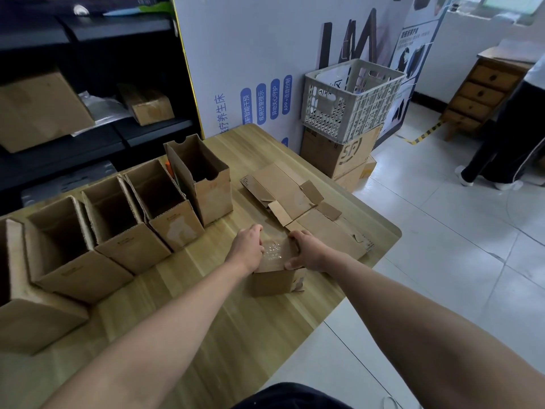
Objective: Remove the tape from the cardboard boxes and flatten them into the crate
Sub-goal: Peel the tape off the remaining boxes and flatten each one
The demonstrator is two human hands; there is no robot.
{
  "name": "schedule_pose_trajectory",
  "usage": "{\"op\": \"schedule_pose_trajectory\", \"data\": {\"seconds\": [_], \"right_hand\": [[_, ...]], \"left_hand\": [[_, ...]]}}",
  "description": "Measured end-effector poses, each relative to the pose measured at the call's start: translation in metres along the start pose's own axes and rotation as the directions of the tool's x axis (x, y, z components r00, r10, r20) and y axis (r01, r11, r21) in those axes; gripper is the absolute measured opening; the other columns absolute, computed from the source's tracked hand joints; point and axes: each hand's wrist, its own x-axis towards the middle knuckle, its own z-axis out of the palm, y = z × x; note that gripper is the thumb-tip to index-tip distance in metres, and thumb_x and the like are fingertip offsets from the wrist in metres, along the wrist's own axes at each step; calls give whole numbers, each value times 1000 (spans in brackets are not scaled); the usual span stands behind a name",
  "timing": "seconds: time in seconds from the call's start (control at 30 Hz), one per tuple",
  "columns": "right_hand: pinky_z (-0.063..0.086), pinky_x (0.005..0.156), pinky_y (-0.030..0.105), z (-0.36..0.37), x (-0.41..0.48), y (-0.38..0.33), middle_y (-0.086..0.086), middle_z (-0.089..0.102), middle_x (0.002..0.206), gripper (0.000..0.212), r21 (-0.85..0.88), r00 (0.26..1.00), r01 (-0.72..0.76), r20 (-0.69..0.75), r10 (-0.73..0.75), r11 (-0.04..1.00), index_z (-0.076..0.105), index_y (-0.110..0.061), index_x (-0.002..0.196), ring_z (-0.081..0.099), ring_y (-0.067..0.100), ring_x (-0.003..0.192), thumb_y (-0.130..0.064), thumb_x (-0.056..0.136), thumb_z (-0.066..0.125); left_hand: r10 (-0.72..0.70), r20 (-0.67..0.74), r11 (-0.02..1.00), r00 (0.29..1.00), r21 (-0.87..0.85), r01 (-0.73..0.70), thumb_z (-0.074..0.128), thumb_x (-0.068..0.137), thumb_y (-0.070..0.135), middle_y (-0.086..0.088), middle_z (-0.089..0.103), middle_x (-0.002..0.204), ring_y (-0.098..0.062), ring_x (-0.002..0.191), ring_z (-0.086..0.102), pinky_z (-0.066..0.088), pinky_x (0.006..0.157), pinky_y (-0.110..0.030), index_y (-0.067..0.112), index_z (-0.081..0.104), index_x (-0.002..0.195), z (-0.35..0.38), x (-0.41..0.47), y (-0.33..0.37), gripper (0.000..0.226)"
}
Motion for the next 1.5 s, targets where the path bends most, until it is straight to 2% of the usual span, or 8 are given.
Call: {"op": "schedule_pose_trajectory", "data": {"seconds": [0.13,0.3,0.47,0.57,0.67,1.03,1.27,1.5], "right_hand": [[41,104,37,0,1,-2,4,38,138,77,-7,1000,-2,-3,2,1000,34,-16,142,44,24,122,-24,77,76],[40,104,38,-2,1,-2,5,38,138,78,-16,1000,0,8,0,1000,34,-16,142,43,24,123,-25,77,76],[41,104,38,-1,0,-1,5,37,139,78,2,1000,-4,9,4,1000,32,-17,143,43,25,123,-24,78,75],[41,104,38,-1,-2,0,4,36,139,78,19,1000,2,7,-2,1000,32,-17,143,43,25,123,-24,78,75],[43,102,38,1,-3,0,4,37,138,78,24,1000,6,-9,-6,1000,32,-18,142,43,24,121,-25,78,75],[38,101,34,3,-7,2,5,36,138,79,11,999,24,-27,-24,1000,31,-16,143,42,24,122,-25,78,75],[38,98,33,3,-8,1,5,38,135,80,-9,1000,14,-18,-15,1000,32,-15,142,43,24,119,-26,77,77],[39,97,33,2,-10,0,6,40,132,80,-46,1000,18,-23,-19,999,34,-14,140,45,24,116,-29,75,78]], "left_hand": [[-1,-1,1000,1000,19,1,52,90,5,-12,60,104,-24,100,49,42,87,-31,11,47,130,3,-2,-1,40],[70,30,998,997,1,-70,46,91,1,-7,61,100,-23,105,44,42,87,-31,11,64,105,-1,-1,-2,25],[130,25,992,991,-6,-129,50,92,6,0,57,102,-19,105,46,38,87,-26,14,67,102,-3,-4,-5,21],[150,30,987,988,58,-152,57,91,23,3,58,106,-19,107,47,39,94,-35,18,67,99,-5,-6,0,14],[158,57,977,986,139,-164,63,84,42,4,57,106,-16,105,46,38,95,-37,20,63,99,-1,-8,10,27],[197,38,943,980,265,-200,57,90,25,-6,60,106,-23,104,50,42,85,-34,13,62,95,7,-10,28,14],[187,14,956,982,227,-185,56,91,20,-9,59,104,-25,100,53,42,82,-34,9,62,93,9,-13,31,12],[191,87,961,978,185,-204,56,91,20,-9,57,104,-25,102,50,42,87,-36,9,61,90,4,-9,28,13]]}}
